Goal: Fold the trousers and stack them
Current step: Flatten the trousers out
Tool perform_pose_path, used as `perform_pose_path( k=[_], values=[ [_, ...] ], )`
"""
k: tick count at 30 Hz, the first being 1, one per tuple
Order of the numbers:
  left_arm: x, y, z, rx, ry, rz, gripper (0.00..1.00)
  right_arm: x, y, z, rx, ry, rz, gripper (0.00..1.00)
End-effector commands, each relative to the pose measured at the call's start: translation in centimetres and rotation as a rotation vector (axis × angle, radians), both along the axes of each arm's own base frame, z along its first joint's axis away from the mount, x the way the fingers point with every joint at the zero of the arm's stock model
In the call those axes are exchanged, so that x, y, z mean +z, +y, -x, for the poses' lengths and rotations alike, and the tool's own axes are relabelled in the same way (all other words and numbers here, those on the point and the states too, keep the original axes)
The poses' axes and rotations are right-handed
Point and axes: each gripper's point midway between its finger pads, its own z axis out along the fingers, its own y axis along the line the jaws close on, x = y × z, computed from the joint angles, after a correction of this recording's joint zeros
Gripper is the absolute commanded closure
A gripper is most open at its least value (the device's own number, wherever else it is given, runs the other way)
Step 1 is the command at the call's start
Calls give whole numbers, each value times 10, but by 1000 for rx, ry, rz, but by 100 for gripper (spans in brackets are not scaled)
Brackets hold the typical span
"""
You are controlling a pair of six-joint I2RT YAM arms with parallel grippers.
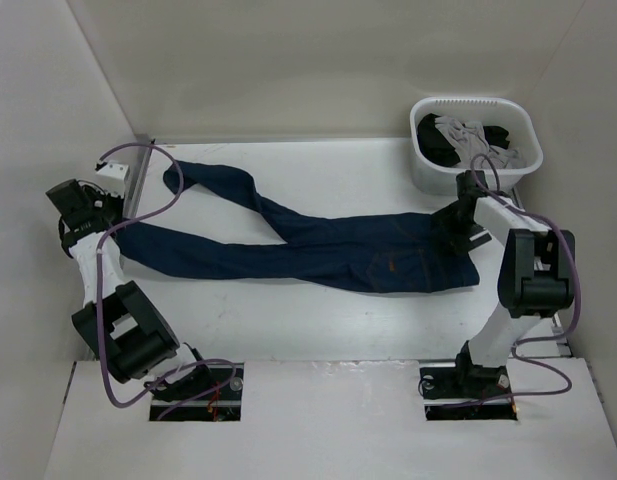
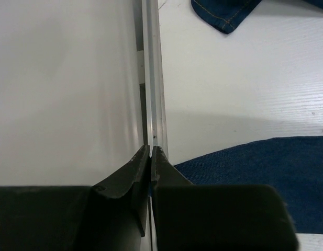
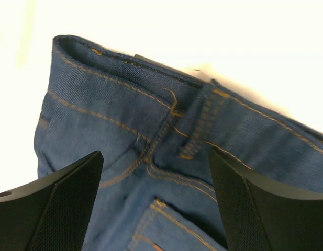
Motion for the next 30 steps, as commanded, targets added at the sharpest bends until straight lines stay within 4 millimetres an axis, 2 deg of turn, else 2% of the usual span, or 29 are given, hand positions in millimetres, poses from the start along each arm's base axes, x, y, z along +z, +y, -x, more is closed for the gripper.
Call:
perform_pose_path(
  k=[1, 4, 6, 8, 9, 12, 13, 14, 16, 18, 21, 24, 27, 30],
  values=[
    [35, 10, -16, 6, -88, -45, 99, -11, 14, 10, -28, 96, 8, 16],
    [39, 15, -18, 15, -89, -43, 99, -17, 32, 13, 10, 133, 11, 18],
    [40, 18, -18, 21, -87, -39, 99, -17, 38, 18, 30, 149, 23, 23],
    [39, 21, -18, 28, -81, -35, 99, -16, 40, 26, 35, 169, 39, 35],
    [39, 23, -17, 32, -82, -36, 99, -16, 40, 29, 35, 173, 38, 46],
    [36, 29, -17, 45, -77, -31, 99, -13, 42, 33, 26, 160, 22, 89],
    [36, 31, -17, 49, -78, -31, 99, -11, 42, 32, 18, 150, 22, 97],
    [34, 33, -17, 53, -76, -28, 99, -7, 39, 32, 7, 139, 23, 100],
    [35, 34, -18, 54, -77, -29, 99, 5, 30, 26, -8, 98, 46, 100],
    [38, 35, -19, 53, -86, -36, 99, 24, 19, 17, -17, 41, 88, 100],
    [45, 39, -23, 57, -99, -41, 99, 63, 0, -2, 7, -66, 182, 100],
    [54, 45, -28, 71, -120, -52, 100, 106, -16, -30, 53, -190, 267, 100],
    [77, 52, -35, 92, -172, -85, 100, 157, -26, -60, 105, -355, 324, 100],
    [105, 57, -36, 106, -216, -125, 100, 212, -38, -63, 119, -492, 404, 100]
  ],
)
